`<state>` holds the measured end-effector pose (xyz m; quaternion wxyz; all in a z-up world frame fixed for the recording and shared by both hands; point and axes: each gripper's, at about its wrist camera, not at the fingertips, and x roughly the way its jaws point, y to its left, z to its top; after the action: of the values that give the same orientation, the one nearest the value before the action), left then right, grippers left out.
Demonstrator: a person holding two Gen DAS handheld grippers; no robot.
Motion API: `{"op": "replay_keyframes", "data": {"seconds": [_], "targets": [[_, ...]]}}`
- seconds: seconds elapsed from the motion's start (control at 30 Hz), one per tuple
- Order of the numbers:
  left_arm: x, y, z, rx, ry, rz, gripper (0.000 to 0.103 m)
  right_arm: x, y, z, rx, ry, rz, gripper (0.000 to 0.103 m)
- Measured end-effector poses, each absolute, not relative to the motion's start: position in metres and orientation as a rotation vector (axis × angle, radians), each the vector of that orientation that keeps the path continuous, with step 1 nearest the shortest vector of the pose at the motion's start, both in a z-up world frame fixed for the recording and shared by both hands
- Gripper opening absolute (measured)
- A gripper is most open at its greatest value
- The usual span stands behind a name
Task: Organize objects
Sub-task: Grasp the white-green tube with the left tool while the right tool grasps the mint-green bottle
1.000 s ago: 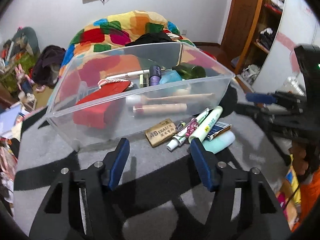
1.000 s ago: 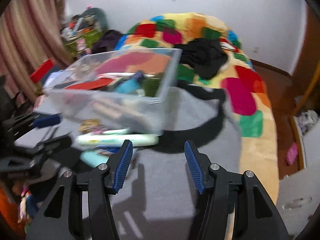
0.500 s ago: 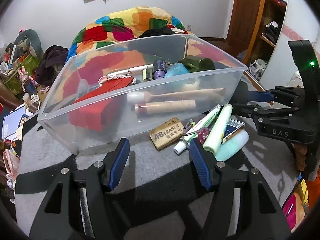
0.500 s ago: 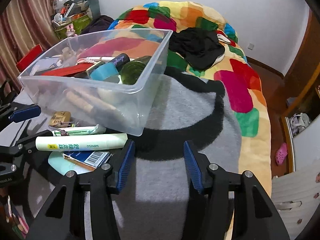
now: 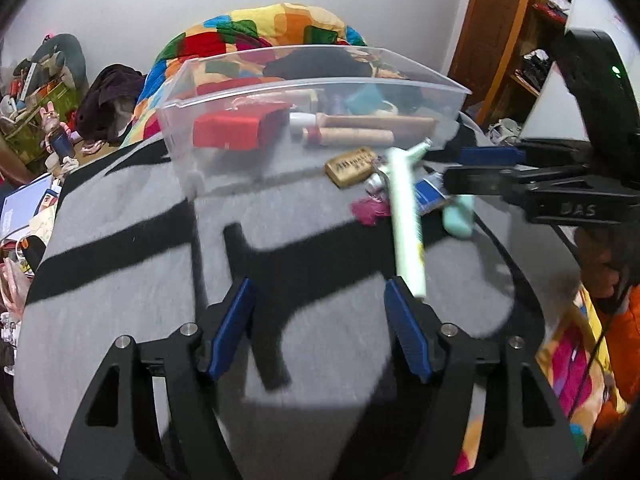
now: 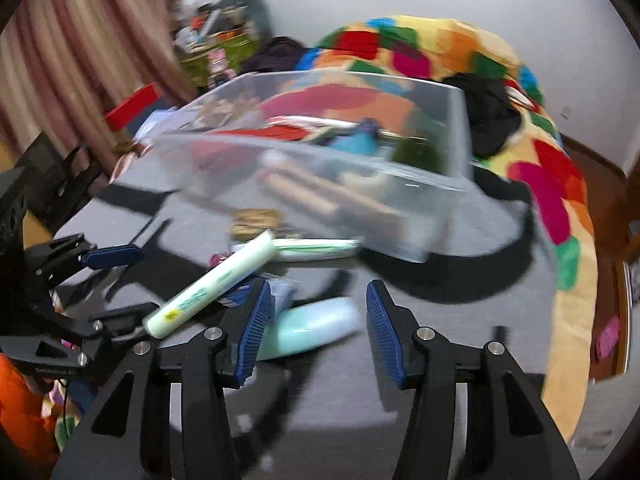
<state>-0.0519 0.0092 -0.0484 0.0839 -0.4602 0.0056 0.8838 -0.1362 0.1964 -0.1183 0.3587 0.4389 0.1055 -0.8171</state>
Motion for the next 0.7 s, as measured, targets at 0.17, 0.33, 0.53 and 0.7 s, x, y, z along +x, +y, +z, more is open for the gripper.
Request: {"op": "replay_keyframes", "data": {"seconds": [0.17, 0.33, 0.53, 0.7], "targets": [[-0.045, 0.014, -0.041, -1.355, 0.044, 2.654, 0.069, -0.117, 0.179, -0.116, 1.082, 0.356, -2.109, 0.048], [-0.058, 0.018, -0.035, -1.328, 0.000, 2.647, 0.070, -0.114, 0.193, -0.109, 1.054, 0.337, -2.141, 0.068], [-0.077, 0.040, -0.041, -1.338, 0.033, 2.613, 0.070, -0.115, 0.203, -0.117, 1.076, 0.381, -2.100, 0.083], [-0.092, 0.053, -0.047, -1.364, 0.077, 2.590, 0.053, -0.114, 0.193, -0.129, 1.088, 0.463, -2.065, 0.084]]}}
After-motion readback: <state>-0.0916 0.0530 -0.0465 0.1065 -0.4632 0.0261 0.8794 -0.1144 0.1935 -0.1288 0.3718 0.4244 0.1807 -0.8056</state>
